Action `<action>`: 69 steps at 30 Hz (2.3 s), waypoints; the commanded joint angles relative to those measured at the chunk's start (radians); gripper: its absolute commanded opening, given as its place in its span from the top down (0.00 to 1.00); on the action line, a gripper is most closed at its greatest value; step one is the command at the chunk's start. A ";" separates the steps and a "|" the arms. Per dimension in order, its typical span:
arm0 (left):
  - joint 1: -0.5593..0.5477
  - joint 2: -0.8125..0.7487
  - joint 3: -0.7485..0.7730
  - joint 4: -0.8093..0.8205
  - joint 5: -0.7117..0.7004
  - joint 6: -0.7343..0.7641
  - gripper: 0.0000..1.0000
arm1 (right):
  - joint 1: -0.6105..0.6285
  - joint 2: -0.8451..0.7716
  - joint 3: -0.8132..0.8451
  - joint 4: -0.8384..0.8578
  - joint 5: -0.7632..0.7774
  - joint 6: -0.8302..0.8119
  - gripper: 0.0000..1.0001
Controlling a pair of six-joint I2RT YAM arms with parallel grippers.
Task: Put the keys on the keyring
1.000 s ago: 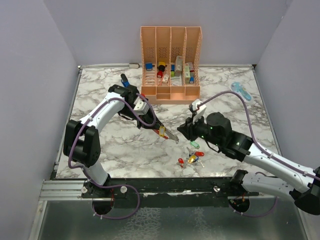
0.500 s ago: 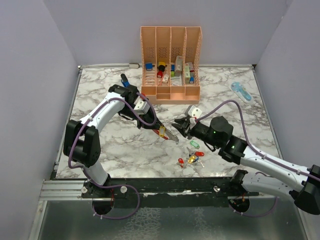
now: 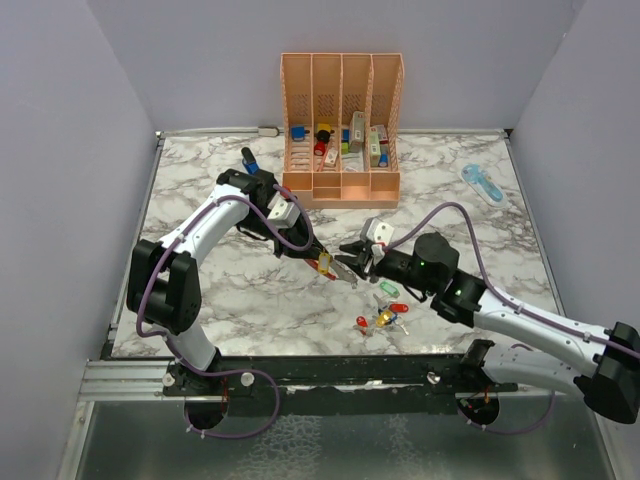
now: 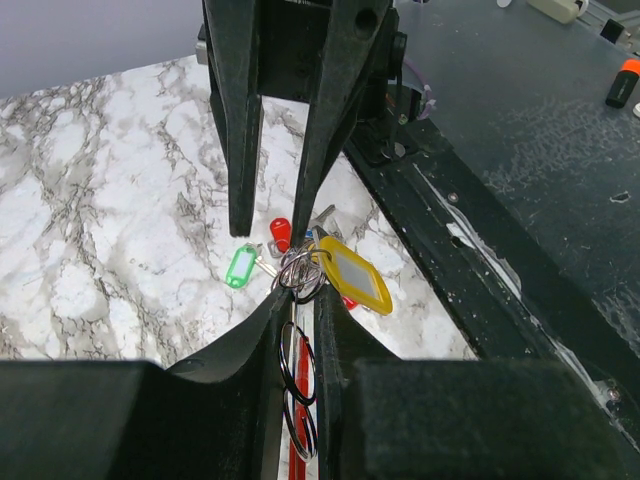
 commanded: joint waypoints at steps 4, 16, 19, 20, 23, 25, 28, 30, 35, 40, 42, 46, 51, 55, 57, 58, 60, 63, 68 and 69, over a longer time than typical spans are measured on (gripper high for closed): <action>-0.006 -0.028 0.035 -0.019 0.122 -0.003 1.00 | 0.006 0.026 0.020 0.026 -0.056 -0.014 0.76; -0.007 -0.005 0.035 -0.019 0.121 -0.004 1.00 | 0.010 0.071 0.076 0.016 -0.090 -0.021 0.76; -0.008 -0.004 0.035 -0.019 0.118 -0.005 1.00 | 0.016 0.078 0.086 0.017 -0.094 -0.026 0.76; -0.007 -0.004 0.035 -0.019 0.118 -0.004 1.00 | 0.017 0.078 0.087 0.017 -0.094 -0.027 0.76; -0.007 -0.001 0.035 -0.019 0.116 -0.004 1.00 | 0.019 0.071 0.091 0.009 -0.099 -0.029 0.76; -0.007 0.001 0.036 -0.019 0.117 -0.006 1.00 | 0.021 0.068 0.095 0.001 -0.102 -0.031 0.76; -0.009 0.007 0.038 -0.019 0.116 -0.007 1.00 | 0.024 0.071 0.103 -0.013 -0.102 -0.036 0.77; -0.009 0.009 0.039 -0.019 0.115 -0.010 1.00 | 0.028 0.077 0.110 -0.021 -0.104 -0.041 0.78; -0.010 0.009 0.039 -0.019 0.112 -0.011 1.00 | 0.031 0.104 0.130 -0.051 -0.109 -0.049 0.94; -0.010 0.001 0.039 -0.019 0.111 -0.013 1.00 | 0.033 0.105 0.134 -0.066 -0.100 -0.060 0.94; -0.010 -0.002 0.039 -0.019 0.111 -0.014 1.00 | 0.033 0.105 0.135 -0.078 -0.095 -0.064 0.94; -0.012 -0.008 0.040 -0.019 0.113 -0.018 1.00 | 0.032 0.106 0.136 -0.090 -0.081 -0.070 0.94; -0.015 -0.013 0.039 -0.019 0.113 -0.021 1.00 | 0.033 0.111 0.140 -0.101 -0.073 -0.069 0.97; -0.015 -0.013 0.039 -0.019 0.114 -0.023 1.00 | 0.033 0.107 0.146 -0.115 -0.055 -0.071 0.98; -0.015 -0.013 0.038 -0.019 0.112 -0.025 1.00 | 0.033 0.103 0.148 -0.124 -0.043 -0.071 0.98; -0.015 -0.012 0.039 -0.019 0.112 -0.026 1.00 | 0.033 0.100 0.150 -0.129 -0.037 -0.069 0.99; -0.015 -0.008 0.040 -0.018 0.109 -0.032 1.00 | 0.033 0.091 0.153 -0.143 -0.020 -0.066 0.99; -0.015 -0.007 0.041 -0.019 0.102 -0.032 0.95 | 0.033 0.079 0.165 -0.179 0.018 -0.057 0.99; -0.014 0.005 0.034 -0.019 0.094 -0.027 0.66 | 0.033 0.062 0.225 -0.300 0.081 -0.006 0.99; -0.014 0.006 0.033 -0.019 0.093 -0.025 0.53 | 0.033 0.058 0.235 -0.325 0.091 0.007 0.99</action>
